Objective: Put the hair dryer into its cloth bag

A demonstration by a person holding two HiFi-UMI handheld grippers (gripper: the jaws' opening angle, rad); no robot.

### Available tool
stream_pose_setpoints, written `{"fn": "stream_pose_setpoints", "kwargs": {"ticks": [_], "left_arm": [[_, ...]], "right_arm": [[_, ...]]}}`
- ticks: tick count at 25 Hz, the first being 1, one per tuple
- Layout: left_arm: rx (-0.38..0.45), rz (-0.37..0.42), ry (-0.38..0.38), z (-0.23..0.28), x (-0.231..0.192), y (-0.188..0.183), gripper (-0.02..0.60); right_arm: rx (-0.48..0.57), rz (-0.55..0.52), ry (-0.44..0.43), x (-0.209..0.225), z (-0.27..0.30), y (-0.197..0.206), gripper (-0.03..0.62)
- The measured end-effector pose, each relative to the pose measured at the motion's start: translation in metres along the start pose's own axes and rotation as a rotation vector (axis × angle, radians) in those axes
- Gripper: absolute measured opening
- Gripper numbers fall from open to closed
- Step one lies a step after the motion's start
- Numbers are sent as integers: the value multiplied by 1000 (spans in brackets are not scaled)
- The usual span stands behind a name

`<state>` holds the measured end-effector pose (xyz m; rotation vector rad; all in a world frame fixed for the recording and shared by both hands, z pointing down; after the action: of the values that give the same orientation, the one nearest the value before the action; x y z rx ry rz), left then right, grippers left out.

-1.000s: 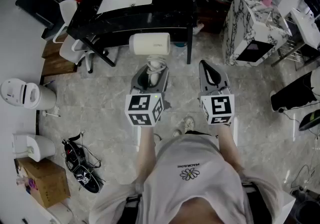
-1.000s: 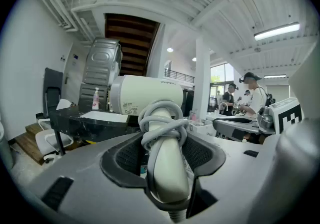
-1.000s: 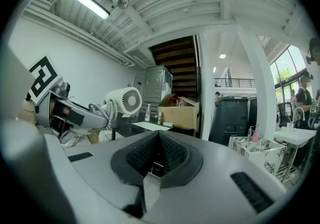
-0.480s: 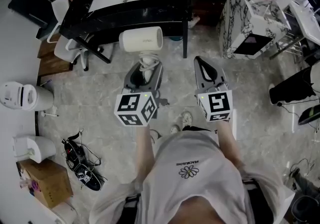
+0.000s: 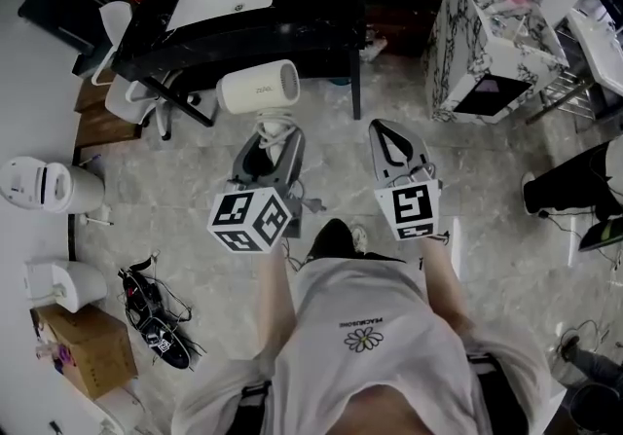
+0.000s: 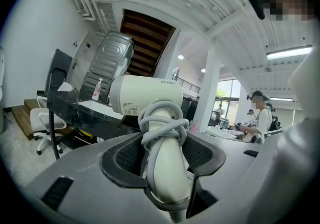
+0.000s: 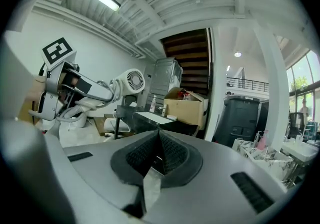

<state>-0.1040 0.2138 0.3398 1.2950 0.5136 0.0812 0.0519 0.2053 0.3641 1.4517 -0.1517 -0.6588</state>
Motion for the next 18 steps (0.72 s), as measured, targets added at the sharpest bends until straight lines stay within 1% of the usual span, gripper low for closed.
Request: {"fn": "stream_pose_setpoints", "kwargs": {"ticks": [5,9,12,18], "left_arm": [[-6,21,-46,7,-10,1,241],[-10,36,-49,24,-18,-2,241],[-8,46,-35,45,-26,-9,241],[-4,64,-30,105,-52,-29,241]], "right_arm": [[26,16,-8,11,10,2,11],[17,24,-9,20,25,8,11],[10,23,3,30,44,9,11],[23,-37,7,59,96,4,11]]}}
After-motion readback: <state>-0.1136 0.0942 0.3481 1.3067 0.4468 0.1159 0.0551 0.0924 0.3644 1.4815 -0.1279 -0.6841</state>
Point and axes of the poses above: the fingertips, and each gripper's own axes: z forward along the fingers, x to its right, y out of its underside, the point moved 1 cm from there along -z, backward along the fingers, and after that the axes turned 3 degrees about -z, right-handed, at the moved point
